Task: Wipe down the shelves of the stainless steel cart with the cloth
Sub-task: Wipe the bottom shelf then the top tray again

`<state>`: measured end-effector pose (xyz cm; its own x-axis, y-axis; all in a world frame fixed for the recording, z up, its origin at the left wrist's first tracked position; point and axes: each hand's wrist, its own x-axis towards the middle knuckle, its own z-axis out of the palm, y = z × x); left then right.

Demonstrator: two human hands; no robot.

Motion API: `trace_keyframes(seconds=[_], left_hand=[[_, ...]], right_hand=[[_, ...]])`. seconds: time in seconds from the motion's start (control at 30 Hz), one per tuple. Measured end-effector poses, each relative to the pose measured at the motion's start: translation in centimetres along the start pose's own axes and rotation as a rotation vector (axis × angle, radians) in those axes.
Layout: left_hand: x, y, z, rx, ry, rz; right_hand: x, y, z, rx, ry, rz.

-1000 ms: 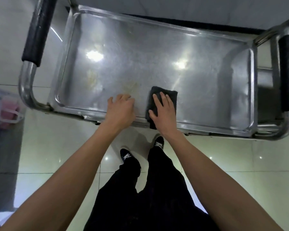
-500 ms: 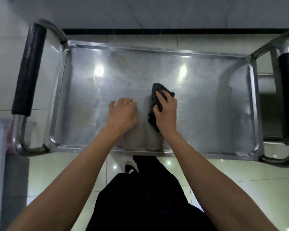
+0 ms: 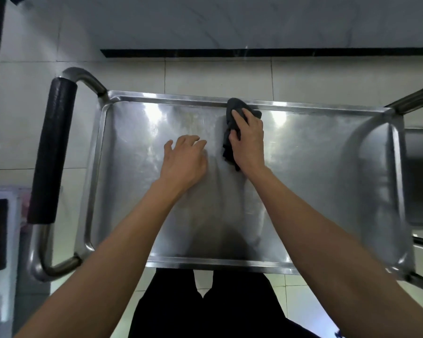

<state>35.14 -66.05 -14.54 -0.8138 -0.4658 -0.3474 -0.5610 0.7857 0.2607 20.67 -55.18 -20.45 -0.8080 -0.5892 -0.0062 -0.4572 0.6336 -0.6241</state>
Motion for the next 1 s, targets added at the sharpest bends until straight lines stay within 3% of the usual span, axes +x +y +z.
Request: trace_keyframes(seconds=[0.2,0.37,0.63,1.0], left_hand=[[2.3,-1.9,-0.4,-0.033,-0.002,0.016],[2.9,-4.5,-0.4,-0.042,-0.029,0.011],[2.5,-8.2,-0.6,-0.056,-0.003,-0.044],[-0.8,-14.8,-1.5,-0.093,0.068,-0.225]], right_hand=[[1.3,0.3,1.7,-0.269,-0.149,0.020],[1.2,0.8,2.8,-0.373,-0.160,-0.010],[1.5,-1.2,4.2,-0.407,-0.195,-0.033],[2.2,-10.8,12.0,-0.416,-0.337,-0.171]])
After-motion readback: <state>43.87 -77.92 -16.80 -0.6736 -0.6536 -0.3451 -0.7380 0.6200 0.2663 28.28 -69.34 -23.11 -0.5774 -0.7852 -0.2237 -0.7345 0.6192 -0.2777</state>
